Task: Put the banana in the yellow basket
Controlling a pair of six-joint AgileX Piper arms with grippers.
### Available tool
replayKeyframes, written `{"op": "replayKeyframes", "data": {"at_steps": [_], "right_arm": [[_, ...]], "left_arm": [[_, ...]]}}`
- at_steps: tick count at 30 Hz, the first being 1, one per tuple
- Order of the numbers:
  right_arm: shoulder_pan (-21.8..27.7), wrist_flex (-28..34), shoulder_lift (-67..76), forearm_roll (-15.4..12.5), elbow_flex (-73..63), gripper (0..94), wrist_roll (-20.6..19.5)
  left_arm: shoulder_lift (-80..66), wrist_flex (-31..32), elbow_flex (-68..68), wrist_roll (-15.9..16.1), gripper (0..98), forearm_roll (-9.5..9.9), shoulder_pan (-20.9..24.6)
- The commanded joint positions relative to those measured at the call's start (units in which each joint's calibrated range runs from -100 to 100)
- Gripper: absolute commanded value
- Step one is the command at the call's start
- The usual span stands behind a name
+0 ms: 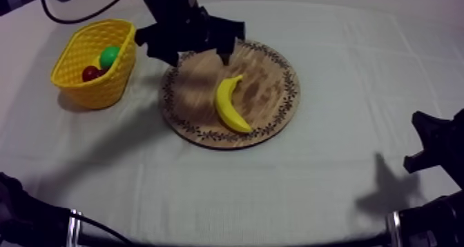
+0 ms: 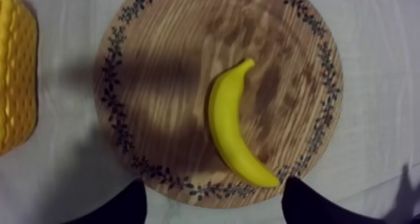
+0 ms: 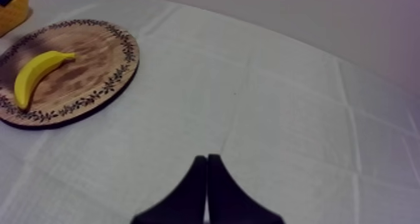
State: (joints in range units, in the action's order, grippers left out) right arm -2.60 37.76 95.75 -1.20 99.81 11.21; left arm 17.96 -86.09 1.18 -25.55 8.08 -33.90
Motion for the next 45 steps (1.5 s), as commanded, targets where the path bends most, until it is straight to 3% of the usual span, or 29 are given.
{"op": "replayKeyframes", "data": {"at_steps": [1, 28, 45], "right_arm": [[0.0, -0.02, 0.0, 0.01, -0.03, 0.3, 0.0], [0.0, -0.02, 0.0, 0.01, -0.03, 0.3, 0.0], [0.0, -0.02, 0.0, 0.01, -0.03, 0.3, 0.0]], "left_arm": [[0.62, 0.01, -0.44, -0.03, 80.6, -0.43, -0.07], [20.08, 2.25, 6.88, -1.09, 76.2, -5.58, 0.3], [28.48, 2.29, 12.22, 0.49, 73.8, -7.14, 1.16]]}}
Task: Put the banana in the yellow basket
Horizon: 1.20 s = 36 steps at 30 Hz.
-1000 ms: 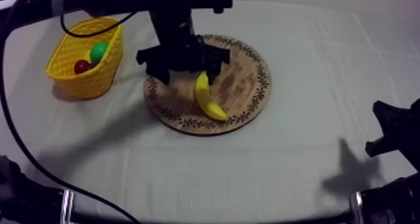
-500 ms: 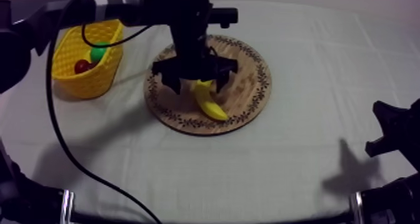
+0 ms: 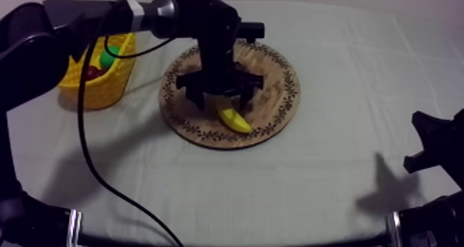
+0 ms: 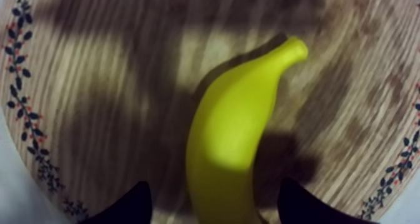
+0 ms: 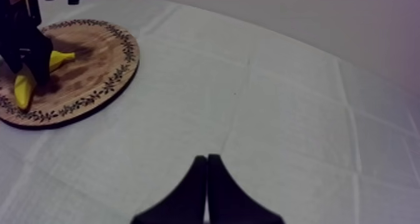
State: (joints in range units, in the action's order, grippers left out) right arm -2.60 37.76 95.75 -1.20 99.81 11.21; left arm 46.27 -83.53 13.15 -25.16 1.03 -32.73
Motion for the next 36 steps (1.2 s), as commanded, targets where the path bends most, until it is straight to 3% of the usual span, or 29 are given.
{"op": "replayKeyframes", "data": {"at_steps": [1, 7, 26, 36], "right_arm": [[0.0, -0.02, 0.0, 0.01, -0.03, 0.3, 0.0], [0.0, -0.02, 0.0, 0.01, -0.03, 0.3, 0.0], [0.0, -0.02, 0.0, 0.01, -0.03, 0.3, 0.0], [0.0, -0.02, 0.0, 0.01, -0.03, 0.3, 0.0]], "left_arm": [[0.47, -0.49, 0.61, 0.23, 73.7, -0.18, 0.01], [1.55, -1.4, 2.02, 1.08, 70.2, -0.59, -0.06], [2.19, -2.06, 2.89, 4.49, 27.4, -1.5, -0.29], [0.44, -2.16, 2.44, 5.12, 23.7, -1.09, 0.36]]}}
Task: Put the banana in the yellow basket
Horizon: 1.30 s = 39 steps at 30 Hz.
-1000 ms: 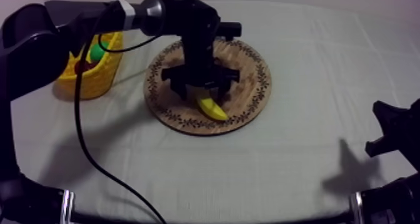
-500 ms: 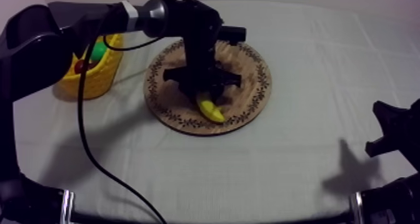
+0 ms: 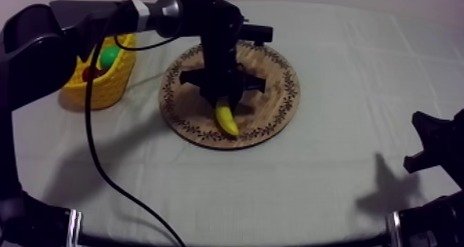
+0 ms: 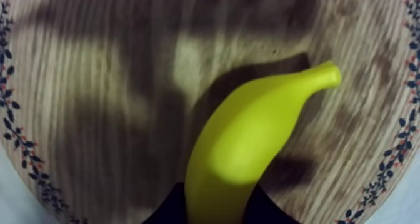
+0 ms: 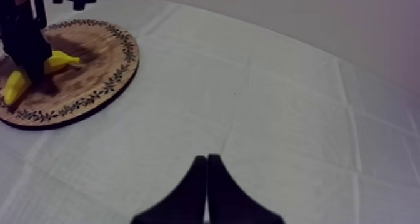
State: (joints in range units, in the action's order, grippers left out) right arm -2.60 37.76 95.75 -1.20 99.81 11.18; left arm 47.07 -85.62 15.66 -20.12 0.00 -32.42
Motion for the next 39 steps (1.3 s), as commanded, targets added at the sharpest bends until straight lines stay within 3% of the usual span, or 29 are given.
{"op": "replayKeyframes", "data": {"at_steps": [1, 12, 21, 39], "right_arm": [[0.0, -0.02, 0.0, 0.01, -0.03, 0.3, 0.03], [0.0, -0.02, 0.0, 0.01, -0.03, 0.3, 0.04], [0.0, -0.02, 0.0, 0.01, -0.03, 0.3, 0.03], [0.0, -0.02, 0.0, 0.01, -0.03, 0.3, 0.03]], "left_arm": [[-0.92, -0.14, -0.32, 0.19, 23.4, 0.04, 0.11], [-12.91, -0.39, -7.13, 1.13, 27.7, 0.78, 1.55], [-27.89, -2.53, -14.22, 4.21, 27.8, 1.15, 5.53], [-54.12, -8.65, -35.81, 11.28, 29.2, 4.91, 13.66]]}}
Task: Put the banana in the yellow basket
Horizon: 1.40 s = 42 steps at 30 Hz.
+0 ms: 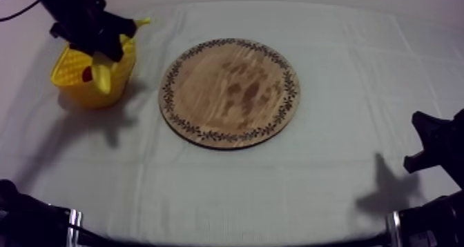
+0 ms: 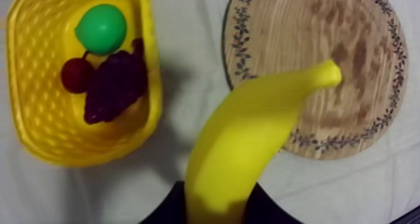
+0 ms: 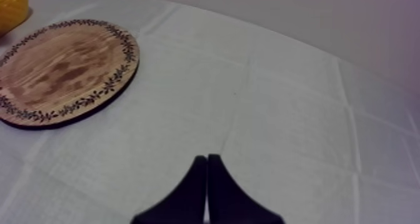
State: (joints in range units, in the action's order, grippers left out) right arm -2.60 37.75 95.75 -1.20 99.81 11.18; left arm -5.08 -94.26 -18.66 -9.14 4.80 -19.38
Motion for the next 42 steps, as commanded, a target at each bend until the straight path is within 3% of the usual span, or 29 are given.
{"op": "replayKeyframes", "data": {"at_steps": [1, 16, 26, 42], "right_arm": [[0.0, -0.01, 0.0, 0.01, -0.03, 0.3, 0.03], [0.0, -0.01, 0.0, 0.01, -0.03, 0.3, 0.03], [0.0, -0.01, 0.0, 0.01, -0.03, 0.3, 0.03], [0.0, -0.01, 0.0, 0.01, -0.03, 0.3, 0.03]], "left_arm": [[-2.74, -0.28, -1.97, 0.53, 29.1, 0.31, 1.02], [2.65, -2.57, 12.33, 2.69, 31.3, 1.67, 10.16], [13.25, 1.35, 19.77, 3.09, 31.0, 2.57, 15.14], [27.51, 7.05, 21.35, 3.13, 29.2, 3.15, 18.04]]}}
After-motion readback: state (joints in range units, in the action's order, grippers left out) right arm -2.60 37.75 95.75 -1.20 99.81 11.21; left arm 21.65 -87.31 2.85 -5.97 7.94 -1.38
